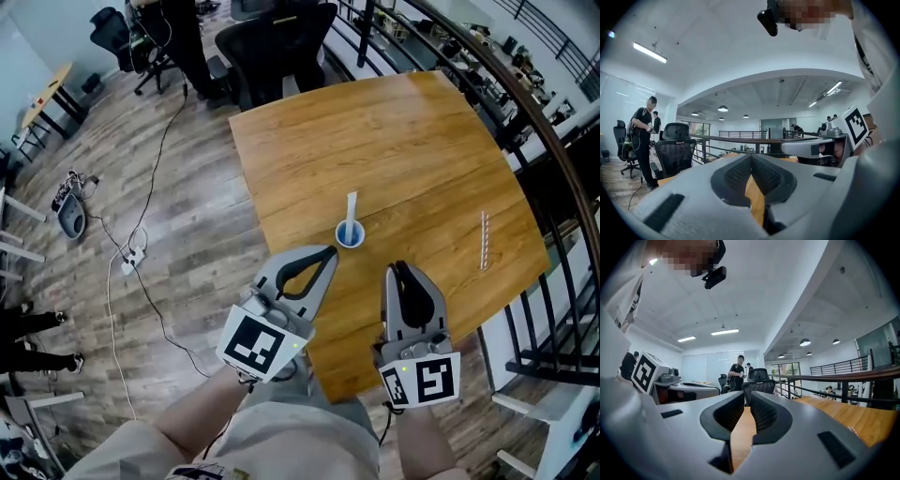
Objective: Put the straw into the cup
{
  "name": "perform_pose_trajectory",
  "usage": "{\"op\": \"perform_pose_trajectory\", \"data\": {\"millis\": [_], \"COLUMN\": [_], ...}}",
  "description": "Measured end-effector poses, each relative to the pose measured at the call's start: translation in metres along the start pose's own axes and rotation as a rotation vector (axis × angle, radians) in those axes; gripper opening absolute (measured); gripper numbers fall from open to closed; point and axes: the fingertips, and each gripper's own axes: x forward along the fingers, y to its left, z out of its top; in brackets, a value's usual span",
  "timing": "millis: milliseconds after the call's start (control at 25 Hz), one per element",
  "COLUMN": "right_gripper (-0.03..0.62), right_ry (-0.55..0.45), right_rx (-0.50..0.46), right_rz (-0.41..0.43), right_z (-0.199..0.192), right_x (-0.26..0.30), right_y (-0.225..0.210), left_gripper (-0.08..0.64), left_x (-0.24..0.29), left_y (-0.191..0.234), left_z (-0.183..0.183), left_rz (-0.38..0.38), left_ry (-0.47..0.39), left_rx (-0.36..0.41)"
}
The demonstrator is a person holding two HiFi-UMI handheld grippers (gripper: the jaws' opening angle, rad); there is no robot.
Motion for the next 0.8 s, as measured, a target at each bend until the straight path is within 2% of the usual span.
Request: {"op": "perform_pose_trajectory", "data": {"millis": [200,320,480,800], "right_gripper": [0.051,0.044,0.037,0.034], "right_ry": [-0.037,-0.047,-0.034,0.035], "right_rx": [0.004,0.015,0.032,0.030], "right_rz": [0.025,0.048,0.061,0.070], "right_z": [0.028,0.035,0.032,0.013], "right_x": [-0.021,-0.033,-0.052,-0.086], "right_y": [0.012,0.022,0.033,0.049], "left_gripper": [0.014,0.014,0.014,0.014], "left_x": [-0.018,-0.031,-0.045,-0.074], "left_y": [-0.016,-0.027,-0.045,-0.069], "left_z": [0.022,0.023,0.024,0.012], "left_rz": [-0.027,-0.041,-0.083,-0.082], "left_ry": [-0.017,0.001,0.004,0.028], "left_rx": [0.035,0.053,0.083,0.060]}}
